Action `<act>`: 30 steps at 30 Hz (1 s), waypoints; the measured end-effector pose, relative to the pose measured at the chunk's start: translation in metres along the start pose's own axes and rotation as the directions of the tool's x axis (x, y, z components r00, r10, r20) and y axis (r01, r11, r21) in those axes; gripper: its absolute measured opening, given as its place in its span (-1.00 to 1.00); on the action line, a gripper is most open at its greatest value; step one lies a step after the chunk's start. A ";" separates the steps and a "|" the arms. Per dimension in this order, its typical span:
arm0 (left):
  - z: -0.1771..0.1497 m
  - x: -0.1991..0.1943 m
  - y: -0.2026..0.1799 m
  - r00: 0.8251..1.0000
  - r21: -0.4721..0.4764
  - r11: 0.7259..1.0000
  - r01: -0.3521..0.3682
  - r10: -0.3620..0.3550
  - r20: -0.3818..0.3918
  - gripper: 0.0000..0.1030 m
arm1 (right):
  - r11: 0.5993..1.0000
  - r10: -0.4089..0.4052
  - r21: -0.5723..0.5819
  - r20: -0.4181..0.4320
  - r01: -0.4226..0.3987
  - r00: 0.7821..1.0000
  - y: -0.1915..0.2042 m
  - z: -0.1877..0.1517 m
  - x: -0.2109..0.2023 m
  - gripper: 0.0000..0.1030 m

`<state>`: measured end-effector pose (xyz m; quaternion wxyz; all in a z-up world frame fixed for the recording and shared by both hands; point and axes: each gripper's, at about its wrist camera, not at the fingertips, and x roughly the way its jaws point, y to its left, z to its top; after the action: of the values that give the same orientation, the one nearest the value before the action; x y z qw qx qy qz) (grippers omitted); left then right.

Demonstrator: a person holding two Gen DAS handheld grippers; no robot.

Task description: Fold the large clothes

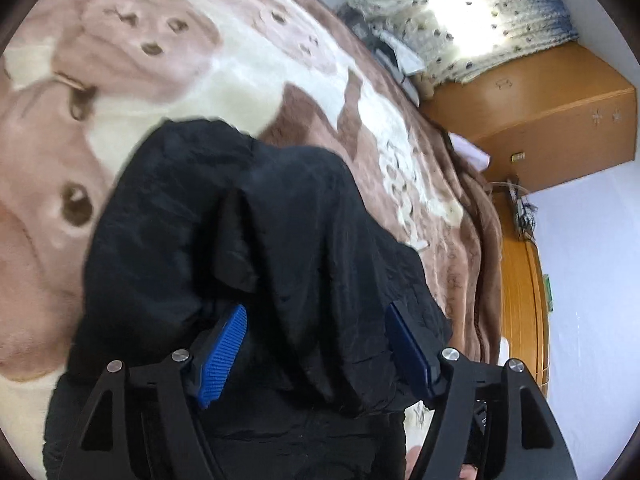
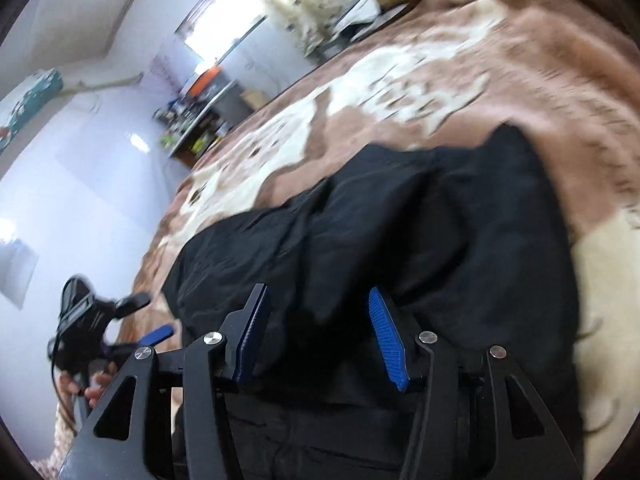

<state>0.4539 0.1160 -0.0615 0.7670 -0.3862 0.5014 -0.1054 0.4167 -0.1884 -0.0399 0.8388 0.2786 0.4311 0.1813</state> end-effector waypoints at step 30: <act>-0.048 -0.013 -0.010 0.950 0.348 0.885 -0.310 0.306 0.068 -0.45 | 0.884 -0.348 -0.343 -0.027 0.318 0.937 0.021 -0.032 -0.009 -0.30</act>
<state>0.4091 0.0926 -0.0551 0.8338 -0.1576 0.5246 -0.0689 0.3842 -0.1675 -0.0364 0.8725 0.0465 0.4721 0.1170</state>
